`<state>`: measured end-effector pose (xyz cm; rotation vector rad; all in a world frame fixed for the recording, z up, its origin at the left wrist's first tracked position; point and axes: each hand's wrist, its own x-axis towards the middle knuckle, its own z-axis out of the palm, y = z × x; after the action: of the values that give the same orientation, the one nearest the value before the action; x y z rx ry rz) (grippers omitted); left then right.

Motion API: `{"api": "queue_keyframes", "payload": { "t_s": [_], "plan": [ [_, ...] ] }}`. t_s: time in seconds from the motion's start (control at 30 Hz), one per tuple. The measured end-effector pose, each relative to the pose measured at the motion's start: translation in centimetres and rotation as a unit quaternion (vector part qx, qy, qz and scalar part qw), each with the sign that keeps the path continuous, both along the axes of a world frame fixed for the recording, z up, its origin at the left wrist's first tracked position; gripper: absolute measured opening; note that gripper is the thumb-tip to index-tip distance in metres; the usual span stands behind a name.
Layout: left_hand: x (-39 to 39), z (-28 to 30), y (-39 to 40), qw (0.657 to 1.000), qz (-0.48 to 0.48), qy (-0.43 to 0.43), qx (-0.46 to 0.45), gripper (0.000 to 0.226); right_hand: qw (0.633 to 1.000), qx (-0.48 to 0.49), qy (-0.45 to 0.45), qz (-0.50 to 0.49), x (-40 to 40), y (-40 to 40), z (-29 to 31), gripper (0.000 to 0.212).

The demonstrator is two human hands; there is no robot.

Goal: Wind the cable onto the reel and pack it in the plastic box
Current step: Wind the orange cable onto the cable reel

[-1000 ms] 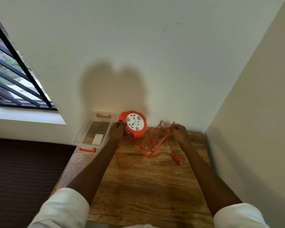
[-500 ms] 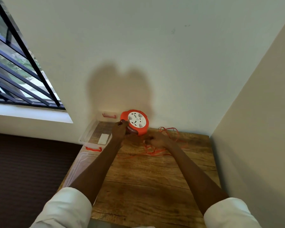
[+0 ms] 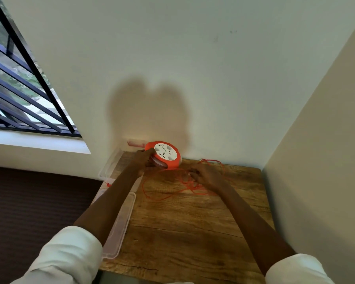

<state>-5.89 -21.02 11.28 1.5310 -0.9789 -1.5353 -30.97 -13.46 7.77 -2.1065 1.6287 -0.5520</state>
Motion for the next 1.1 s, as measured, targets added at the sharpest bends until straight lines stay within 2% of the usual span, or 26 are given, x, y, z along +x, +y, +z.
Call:
{"api": "queue_keyframes", "payload": {
  "t_s": [0.13,0.27,0.4,0.5,0.57,0.7,0.93,1.1],
  "plan": [
    [0.3,-0.7,0.0,0.997,-0.058,0.025,0.036,0.040,0.992,0.003,-0.112,-0.065,-0.2,-0.4,0.2,0.019],
    [0.0,-1.4,0.7,0.989,-0.095,0.074,0.084,0.033,0.961,0.073,-0.191,-0.185,0.3,-1.1,0.0,0.017],
    [-0.1,-2.6,1.2,0.980,-0.145,0.064,0.116,0.047,0.931,0.130,-0.257,-0.223,0.6,-1.4,0.0,0.022],
    [-0.1,-3.2,1.7,0.978,-0.153,0.057,0.132,0.054,0.877,0.215,-0.365,-0.226,0.7,-1.2,-0.3,0.014],
    [-0.1,-3.4,1.9,0.975,-0.158,0.065,0.141,0.056,0.839,0.280,-0.407,-0.226,0.6,-0.9,-0.5,0.014],
    [-0.4,-3.6,2.3,0.971,-0.176,0.072,0.148,0.056,0.811,0.327,-0.424,-0.234,0.6,-0.7,-1.2,0.020],
    [-1.3,-3.8,3.4,0.959,-0.252,0.067,0.111,0.068,0.795,0.350,-0.421,-0.263,0.6,-0.4,-1.1,0.027],
    [-1.7,-4.0,3.5,0.961,-0.253,0.079,0.081,0.052,0.789,0.348,-0.426,-0.272,0.0,-0.6,-1.3,0.035]
  ]
}}
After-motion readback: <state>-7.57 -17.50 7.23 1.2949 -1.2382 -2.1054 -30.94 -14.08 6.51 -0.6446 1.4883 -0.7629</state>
